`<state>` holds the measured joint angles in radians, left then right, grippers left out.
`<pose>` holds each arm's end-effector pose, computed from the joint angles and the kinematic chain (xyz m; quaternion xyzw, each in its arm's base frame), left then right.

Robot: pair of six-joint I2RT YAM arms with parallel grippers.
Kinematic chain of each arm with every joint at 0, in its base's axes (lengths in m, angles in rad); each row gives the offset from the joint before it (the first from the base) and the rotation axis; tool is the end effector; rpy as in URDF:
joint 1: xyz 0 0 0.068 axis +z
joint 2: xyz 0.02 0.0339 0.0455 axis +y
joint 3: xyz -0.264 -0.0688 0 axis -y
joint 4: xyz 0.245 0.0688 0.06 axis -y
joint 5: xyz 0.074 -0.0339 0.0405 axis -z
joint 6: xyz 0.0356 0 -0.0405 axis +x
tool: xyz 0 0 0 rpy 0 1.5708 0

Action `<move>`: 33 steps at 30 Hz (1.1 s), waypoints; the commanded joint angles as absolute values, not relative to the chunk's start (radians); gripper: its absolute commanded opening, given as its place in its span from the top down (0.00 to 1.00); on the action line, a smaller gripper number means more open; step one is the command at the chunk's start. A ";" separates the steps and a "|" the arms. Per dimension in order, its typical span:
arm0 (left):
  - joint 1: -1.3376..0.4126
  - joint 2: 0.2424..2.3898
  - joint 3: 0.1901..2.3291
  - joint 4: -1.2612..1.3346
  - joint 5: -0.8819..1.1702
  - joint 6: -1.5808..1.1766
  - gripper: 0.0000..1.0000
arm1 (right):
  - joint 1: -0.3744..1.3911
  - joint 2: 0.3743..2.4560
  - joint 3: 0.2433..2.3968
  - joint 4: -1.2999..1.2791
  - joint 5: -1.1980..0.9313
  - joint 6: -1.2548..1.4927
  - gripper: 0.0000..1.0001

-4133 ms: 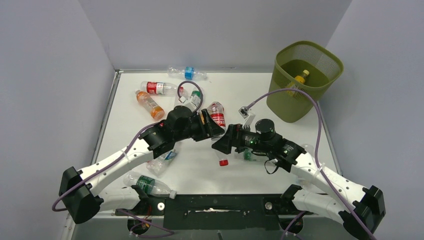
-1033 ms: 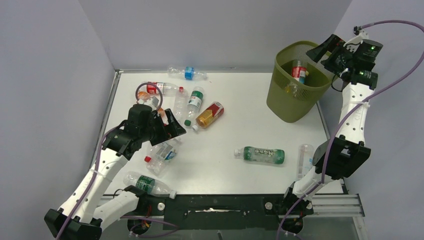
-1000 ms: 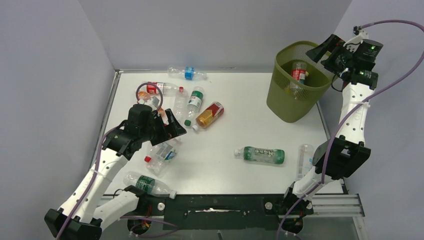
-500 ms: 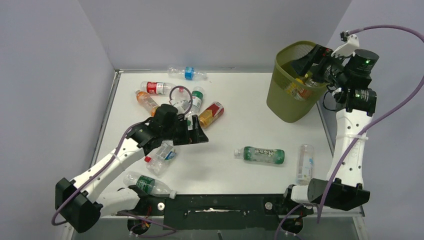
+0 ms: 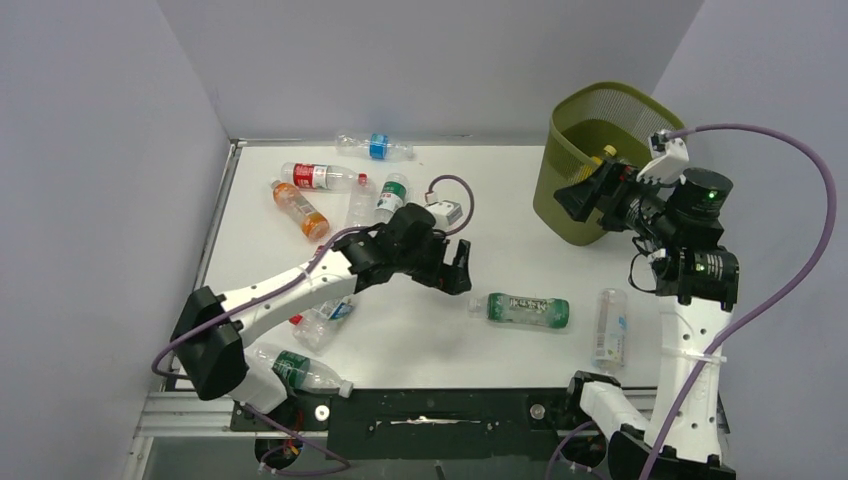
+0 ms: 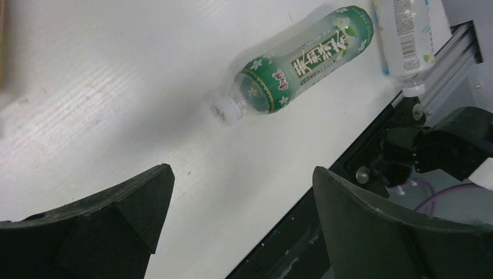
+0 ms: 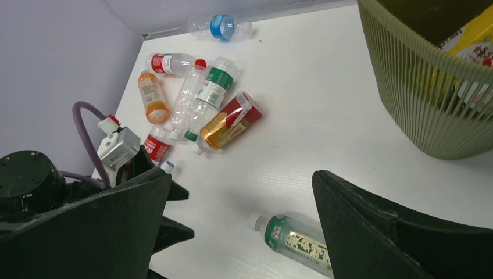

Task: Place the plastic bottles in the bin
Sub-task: Place the plastic bottle in the trash bin, then pick up the plastic bottle at the center of the board.

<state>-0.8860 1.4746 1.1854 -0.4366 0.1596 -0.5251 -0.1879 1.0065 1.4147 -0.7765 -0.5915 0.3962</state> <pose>0.2032 -0.2578 0.2915 0.1953 0.8885 -0.3204 0.2640 0.1771 -0.0135 0.4516 0.0692 0.8029 0.2953 0.5132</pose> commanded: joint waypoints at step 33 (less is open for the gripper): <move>-1.158 2.087 1.492 -0.072 0.142 0.043 0.09 | -0.179 0.807 1.349 -0.909 -0.649 0.417 0.00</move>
